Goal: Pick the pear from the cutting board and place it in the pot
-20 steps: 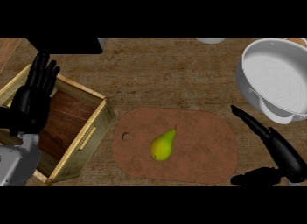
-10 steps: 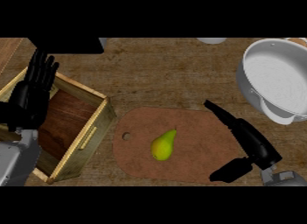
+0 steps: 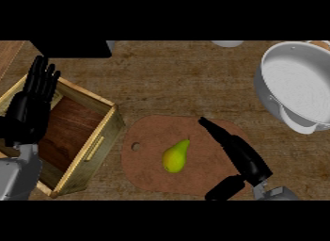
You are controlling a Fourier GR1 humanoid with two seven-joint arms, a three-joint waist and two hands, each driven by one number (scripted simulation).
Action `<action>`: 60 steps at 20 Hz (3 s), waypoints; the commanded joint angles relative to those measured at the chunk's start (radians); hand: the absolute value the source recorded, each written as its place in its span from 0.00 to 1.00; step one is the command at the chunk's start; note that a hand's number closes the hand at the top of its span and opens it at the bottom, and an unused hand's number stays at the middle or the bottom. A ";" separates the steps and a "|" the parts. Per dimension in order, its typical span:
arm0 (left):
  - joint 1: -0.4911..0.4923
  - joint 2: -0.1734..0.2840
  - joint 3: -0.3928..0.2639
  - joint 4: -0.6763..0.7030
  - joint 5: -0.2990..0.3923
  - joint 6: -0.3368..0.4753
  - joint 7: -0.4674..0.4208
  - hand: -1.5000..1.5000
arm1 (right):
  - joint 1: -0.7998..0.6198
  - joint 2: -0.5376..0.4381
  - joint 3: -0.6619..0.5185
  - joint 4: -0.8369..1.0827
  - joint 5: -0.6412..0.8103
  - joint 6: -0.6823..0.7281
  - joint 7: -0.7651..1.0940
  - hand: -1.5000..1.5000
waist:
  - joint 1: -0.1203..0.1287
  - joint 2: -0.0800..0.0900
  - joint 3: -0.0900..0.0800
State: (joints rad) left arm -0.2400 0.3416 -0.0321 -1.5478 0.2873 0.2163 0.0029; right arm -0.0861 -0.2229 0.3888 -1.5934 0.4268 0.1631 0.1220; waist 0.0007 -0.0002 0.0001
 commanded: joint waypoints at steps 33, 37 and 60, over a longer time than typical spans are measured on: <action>-0.017 -0.138 0.083 -0.076 -0.153 -0.075 0.095 0.50 | -0.262 0.222 0.119 0.547 0.174 -0.298 -0.228 1.00 | 0.007 0.001 0.000; -0.047 -0.119 0.124 -0.048 -0.137 -0.099 0.112 0.50 | -0.323 0.222 0.176 0.590 0.127 -0.383 -0.209 1.00 | 0.007 0.001 0.000; -0.060 -0.140 0.129 0.028 -0.155 -0.123 0.044 0.50 | -0.844 0.223 0.283 0.654 0.517 -0.530 0.781 1.00 | 0.022 -0.004 -0.001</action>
State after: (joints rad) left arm -0.3112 0.1927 0.0840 -1.5193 0.1293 0.0950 0.0498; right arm -0.8284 -0.0009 0.6832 -0.9601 0.8489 -0.3318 0.7244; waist 0.0395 0.0027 -0.0010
